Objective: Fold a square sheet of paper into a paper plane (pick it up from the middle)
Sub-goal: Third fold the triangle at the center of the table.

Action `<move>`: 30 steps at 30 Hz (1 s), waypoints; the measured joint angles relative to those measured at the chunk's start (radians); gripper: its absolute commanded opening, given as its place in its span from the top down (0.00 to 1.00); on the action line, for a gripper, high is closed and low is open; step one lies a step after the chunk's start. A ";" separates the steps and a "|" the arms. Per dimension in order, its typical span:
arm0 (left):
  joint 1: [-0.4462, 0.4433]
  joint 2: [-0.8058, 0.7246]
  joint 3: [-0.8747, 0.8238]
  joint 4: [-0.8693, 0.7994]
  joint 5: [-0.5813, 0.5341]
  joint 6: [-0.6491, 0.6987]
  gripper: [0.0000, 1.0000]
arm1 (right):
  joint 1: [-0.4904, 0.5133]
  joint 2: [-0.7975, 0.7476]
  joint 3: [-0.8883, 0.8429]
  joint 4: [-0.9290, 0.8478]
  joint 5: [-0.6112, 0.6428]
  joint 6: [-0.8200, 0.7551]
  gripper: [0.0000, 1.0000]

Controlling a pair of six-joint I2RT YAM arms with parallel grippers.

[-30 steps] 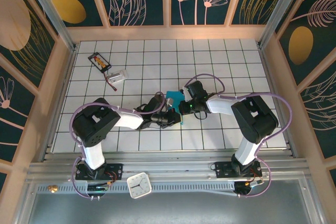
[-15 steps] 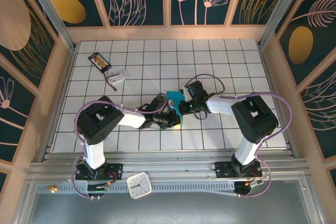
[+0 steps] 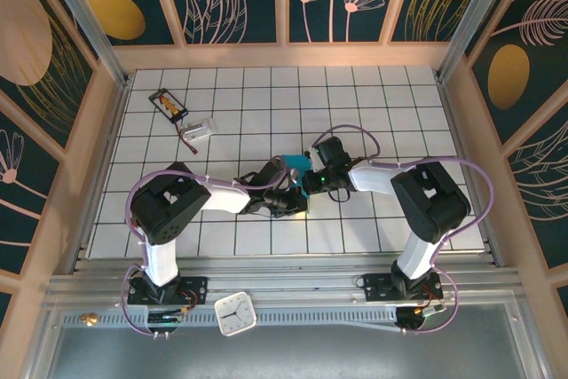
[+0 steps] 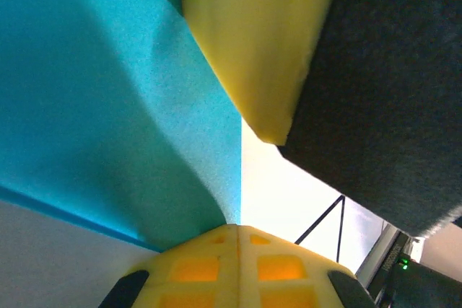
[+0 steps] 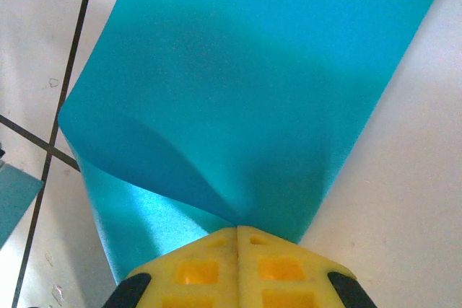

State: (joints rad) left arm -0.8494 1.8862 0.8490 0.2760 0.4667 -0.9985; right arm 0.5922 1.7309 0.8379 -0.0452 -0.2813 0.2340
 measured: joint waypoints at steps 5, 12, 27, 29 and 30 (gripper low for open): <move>-0.009 0.000 0.010 -0.018 -0.003 0.028 1.00 | 0.000 0.000 0.000 0.000 0.000 0.000 1.00; -0.051 0.007 0.016 -0.023 0.041 0.037 1.00 | 0.000 0.000 -0.001 0.001 0.001 0.000 1.00; 0.075 -0.196 -0.108 0.005 0.090 0.005 1.00 | -0.002 0.001 -0.001 0.003 0.000 0.000 1.00; 0.128 -0.197 -0.098 0.020 0.088 -0.002 1.00 | -0.002 0.001 -0.001 0.003 0.000 0.000 1.00; 0.142 -0.192 -0.093 0.020 0.085 -0.003 1.00 | -0.002 0.001 -0.001 0.003 0.000 0.000 1.00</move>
State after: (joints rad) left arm -0.7078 1.6939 0.7559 0.2962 0.5522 -1.0012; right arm 0.5903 1.7317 0.8371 -0.0422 -0.2817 0.2344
